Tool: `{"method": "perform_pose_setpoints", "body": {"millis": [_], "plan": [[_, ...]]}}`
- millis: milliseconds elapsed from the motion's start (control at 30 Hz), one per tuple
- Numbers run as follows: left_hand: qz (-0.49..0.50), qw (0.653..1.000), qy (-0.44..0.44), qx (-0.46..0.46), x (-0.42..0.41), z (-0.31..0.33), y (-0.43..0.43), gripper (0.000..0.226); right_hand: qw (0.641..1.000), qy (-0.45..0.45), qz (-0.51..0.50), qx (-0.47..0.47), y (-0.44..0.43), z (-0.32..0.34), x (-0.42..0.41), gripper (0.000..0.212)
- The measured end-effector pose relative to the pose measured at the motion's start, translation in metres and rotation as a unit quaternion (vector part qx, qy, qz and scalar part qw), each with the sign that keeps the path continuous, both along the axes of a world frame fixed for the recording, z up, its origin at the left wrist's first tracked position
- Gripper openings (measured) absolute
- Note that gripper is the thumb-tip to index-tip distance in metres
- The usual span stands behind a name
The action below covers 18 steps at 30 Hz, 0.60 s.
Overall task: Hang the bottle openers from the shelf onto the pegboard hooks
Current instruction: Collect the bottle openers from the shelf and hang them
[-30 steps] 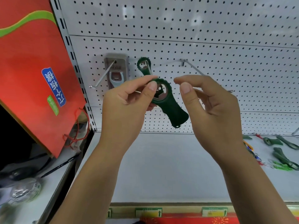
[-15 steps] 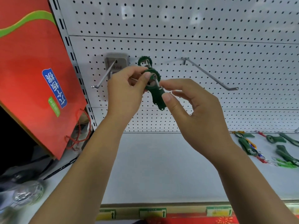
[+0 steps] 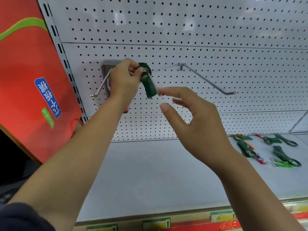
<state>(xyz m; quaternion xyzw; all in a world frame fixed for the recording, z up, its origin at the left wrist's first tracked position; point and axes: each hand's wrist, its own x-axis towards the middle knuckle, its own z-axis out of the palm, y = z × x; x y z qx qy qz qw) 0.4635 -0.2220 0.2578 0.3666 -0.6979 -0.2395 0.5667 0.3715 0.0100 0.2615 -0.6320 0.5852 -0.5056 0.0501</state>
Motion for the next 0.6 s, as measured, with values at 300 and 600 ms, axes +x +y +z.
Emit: {"method": "perform_pose_setpoints", "body": {"millis": [300, 600], "plan": [[0.055, 0.996, -0.074, -0.012, -0.015, 0.003, -0.035, 0.014, 1.000, 0.015, -0.012, 0.001, 0.003, -0.001, 0.002, 0.031], [0.126, 0.978, -0.165, -0.032, -0.017, 0.010, -0.036, 0.021, 1.000, 0.021, -0.008, 0.010, 0.005, -0.002, 0.001, 0.033]]}}
